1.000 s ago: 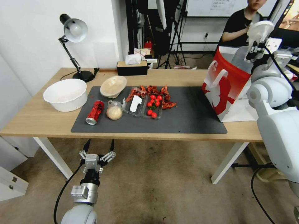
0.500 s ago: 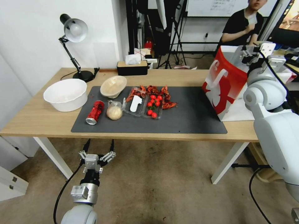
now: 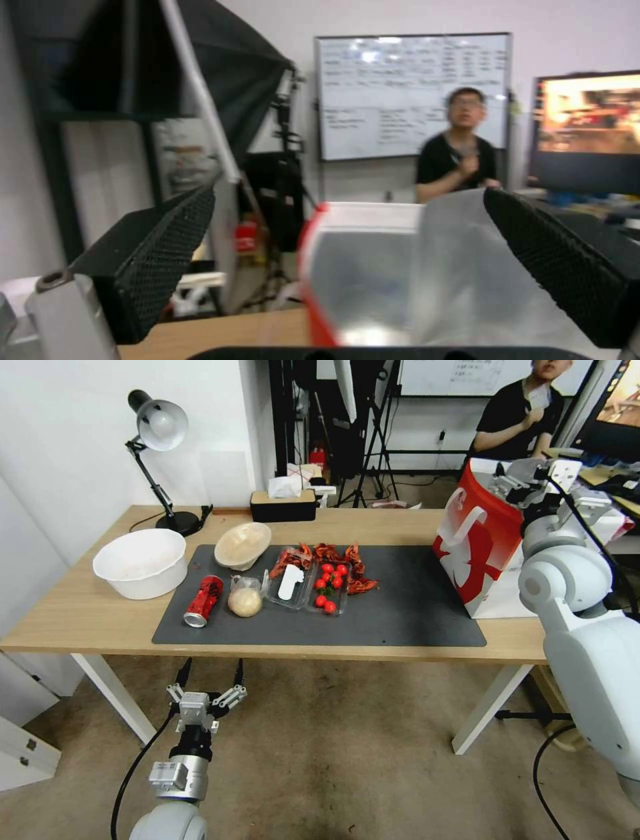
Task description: Pick up the trash from the table and place it into the takeout bag.
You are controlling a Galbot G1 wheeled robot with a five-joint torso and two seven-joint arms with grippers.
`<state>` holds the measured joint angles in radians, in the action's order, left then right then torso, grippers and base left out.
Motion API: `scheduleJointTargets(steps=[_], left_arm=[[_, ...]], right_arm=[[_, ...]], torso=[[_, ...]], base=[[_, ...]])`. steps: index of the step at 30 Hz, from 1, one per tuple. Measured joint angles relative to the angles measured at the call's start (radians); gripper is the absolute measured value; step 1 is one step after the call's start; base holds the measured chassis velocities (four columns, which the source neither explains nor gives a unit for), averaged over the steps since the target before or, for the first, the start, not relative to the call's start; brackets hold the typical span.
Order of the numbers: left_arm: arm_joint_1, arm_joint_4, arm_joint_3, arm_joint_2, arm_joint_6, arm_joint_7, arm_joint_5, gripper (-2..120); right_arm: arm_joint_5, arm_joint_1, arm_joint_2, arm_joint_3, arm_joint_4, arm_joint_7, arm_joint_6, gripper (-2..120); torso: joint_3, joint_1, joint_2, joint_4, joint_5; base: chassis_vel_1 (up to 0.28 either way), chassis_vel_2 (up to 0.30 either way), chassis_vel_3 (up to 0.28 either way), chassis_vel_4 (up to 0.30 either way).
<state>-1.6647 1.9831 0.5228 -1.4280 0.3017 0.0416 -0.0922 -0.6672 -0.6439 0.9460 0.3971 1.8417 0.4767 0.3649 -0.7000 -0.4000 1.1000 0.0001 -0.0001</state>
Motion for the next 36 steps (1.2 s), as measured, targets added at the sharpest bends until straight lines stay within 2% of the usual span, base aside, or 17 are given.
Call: scheduleJointTargets(steps=[4,5,7,9,12,13,19,20,24,25,27,36], left_arm=[[0.005,-0.001,-0.002,-0.002,0.001,0.000,0.000,100],[0.005,-0.001,-0.002,-0.002,0.001,0.000,0.000,100],[0.006,-0.003,-0.002,0.000,0.002,-0.001,-0.002,100],[0.006,-0.004,-0.002,0.000,0.002,-0.001,-0.003,100],[0.006,-0.005,-0.002,0.002,0.003,-0.002,-0.007,100],[0.006,-0.005,-0.002,0.002,0.003,-0.002,-0.007,100],[0.009,-0.013,-0.007,0.001,0.005,-0.004,-0.010,100],[0.009,-0.013,-0.007,0.001,0.005,-0.004,-0.010,100],[0.010,-0.017,-0.007,0.002,0.013,-0.006,-0.015,100],[0.010,-0.017,-0.007,0.002,0.013,-0.006,-0.015,100],[0.011,-0.020,-0.007,0.005,0.017,-0.006,-0.018,100],[0.016,-0.024,-0.010,0.006,0.020,-0.008,-0.022,100]], right_arm=[[-0.043,-0.122,-0.007,0.017,0.138,-0.068,-0.086,100],[-0.043,-0.122,-0.007,0.017,0.138,-0.068,-0.086,100],[-0.043,-0.227,-0.008,0.042,0.223,-0.089,-0.121,100],[-0.041,-0.264,-0.006,0.053,0.246,-0.098,-0.136,100],[-0.012,-0.409,0.013,0.084,0.303,-0.133,-0.202,100],[-0.012,-0.409,0.013,0.084,0.303,-0.133,-0.202,100],[0.063,-0.628,0.068,0.110,0.314,-0.214,-0.363,100],[0.063,-0.628,0.068,0.110,0.314,-0.214,-0.363,100],[0.117,-0.775,0.126,0.104,0.283,-0.274,-0.525,100],[0.117,-0.775,0.126,0.104,0.283,-0.274,-0.525,100],[0.150,-0.836,0.147,0.093,0.267,-0.288,-0.594,100],[0.213,-0.918,0.171,0.067,0.225,-0.300,-0.704,100]], torso=[[0.000,0.000,0.000,0.0001,-0.0001],[0.000,0.000,0.000,0.0001,-0.0001],[0.000,0.000,0.000,-0.0001,0.0000],[0.000,0.000,0.000,-0.0002,0.0000],[0.000,0.000,0.000,-0.0002,0.0001],[0.000,0.000,0.000,-0.0002,0.0001],[0.000,0.000,0.000,-0.0002,0.0001],[0.000,0.000,0.000,-0.0002,0.0001],[0.000,0.000,0.000,-0.0002,0.0001],[0.000,0.000,0.000,-0.0002,0.0001],[0.000,0.000,0.000,-0.0001,0.0000],[0.000,0.000,0.000,-0.0001,0.0000]], base=[[0.000,0.000,0.000,0.000],[0.000,0.000,0.000,0.000],[0.000,0.000,0.000,0.000],[0.000,0.000,0.000,0.000],[0.000,0.000,0.000,0.000],[0.000,0.000,0.000,0.000],[0.000,0.000,0.000,0.000],[0.000,0.000,0.000,0.000],[0.000,0.000,0.000,0.000],[0.000,0.000,0.000,0.000],[0.000,0.000,0.000,0.000],[0.000,0.000,0.000,0.000]])
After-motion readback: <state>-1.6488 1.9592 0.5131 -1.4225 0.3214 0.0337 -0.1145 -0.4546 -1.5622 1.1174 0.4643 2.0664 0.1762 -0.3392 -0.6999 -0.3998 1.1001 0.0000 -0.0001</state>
